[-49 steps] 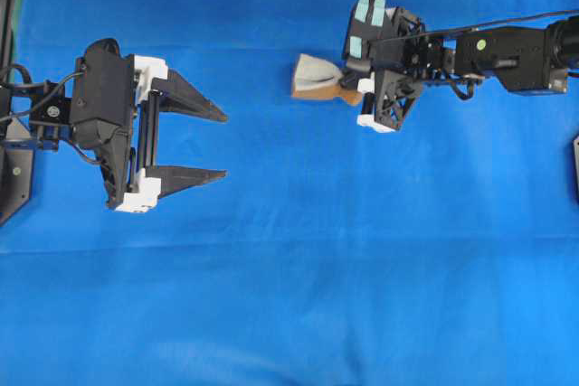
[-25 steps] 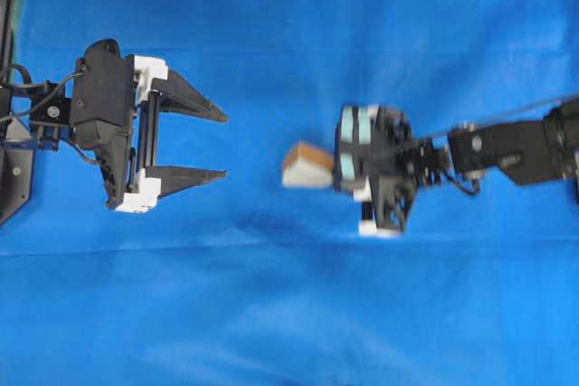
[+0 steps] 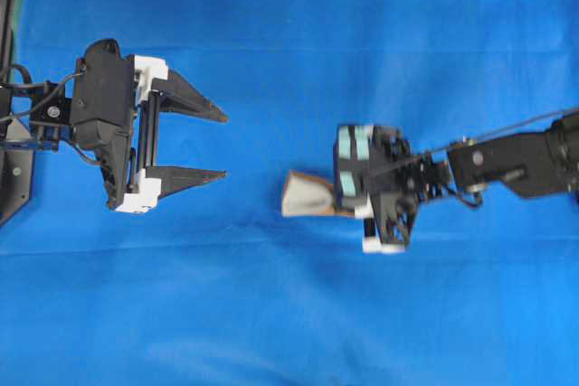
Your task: Hand over the sponge with the left arm and wipe it with the right arm.
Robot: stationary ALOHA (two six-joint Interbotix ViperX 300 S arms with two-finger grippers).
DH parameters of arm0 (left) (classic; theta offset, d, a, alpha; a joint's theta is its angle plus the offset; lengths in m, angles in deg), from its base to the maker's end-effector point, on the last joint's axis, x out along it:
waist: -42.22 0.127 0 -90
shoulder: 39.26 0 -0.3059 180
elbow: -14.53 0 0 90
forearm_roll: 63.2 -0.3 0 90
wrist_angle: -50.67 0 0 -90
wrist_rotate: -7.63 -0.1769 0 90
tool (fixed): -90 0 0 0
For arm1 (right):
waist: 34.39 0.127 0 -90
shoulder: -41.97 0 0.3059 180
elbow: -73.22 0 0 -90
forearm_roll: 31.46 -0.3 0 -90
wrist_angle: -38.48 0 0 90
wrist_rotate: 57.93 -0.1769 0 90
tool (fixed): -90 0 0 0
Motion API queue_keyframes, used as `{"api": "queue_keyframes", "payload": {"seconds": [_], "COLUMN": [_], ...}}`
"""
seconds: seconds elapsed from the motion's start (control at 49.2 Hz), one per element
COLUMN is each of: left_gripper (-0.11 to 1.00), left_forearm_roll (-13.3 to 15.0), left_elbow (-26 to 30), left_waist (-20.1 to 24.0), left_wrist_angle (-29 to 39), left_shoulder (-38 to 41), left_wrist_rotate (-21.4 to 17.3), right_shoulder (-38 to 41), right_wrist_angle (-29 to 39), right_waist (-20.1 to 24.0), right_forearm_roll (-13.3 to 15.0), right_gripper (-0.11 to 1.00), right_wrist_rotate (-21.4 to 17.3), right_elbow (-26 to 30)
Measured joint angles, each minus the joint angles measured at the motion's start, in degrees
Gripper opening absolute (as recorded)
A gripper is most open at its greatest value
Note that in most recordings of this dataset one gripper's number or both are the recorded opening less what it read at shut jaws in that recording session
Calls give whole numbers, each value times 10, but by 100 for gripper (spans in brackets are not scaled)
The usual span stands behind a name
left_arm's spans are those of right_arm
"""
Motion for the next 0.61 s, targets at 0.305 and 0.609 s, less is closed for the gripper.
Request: {"api": "queue_keyframes", "payload": {"seconds": [0.305, 0.609], "left_gripper": [91, 91], "left_forearm_roll": [1, 1], "left_elbow": [0, 0], "left_waist": [0, 0], "left_wrist_angle": [0, 0], "left_shoulder": [0, 0], "left_wrist_rotate": [0, 0], "right_shoulder": [0, 0], "right_wrist_angle": [5, 1], "right_waist": [-122, -134], "right_forearm_roll": [77, 91], "right_gripper": [12, 12], "right_wrist_rotate": [1, 1], "right_elbow": [1, 0]}}
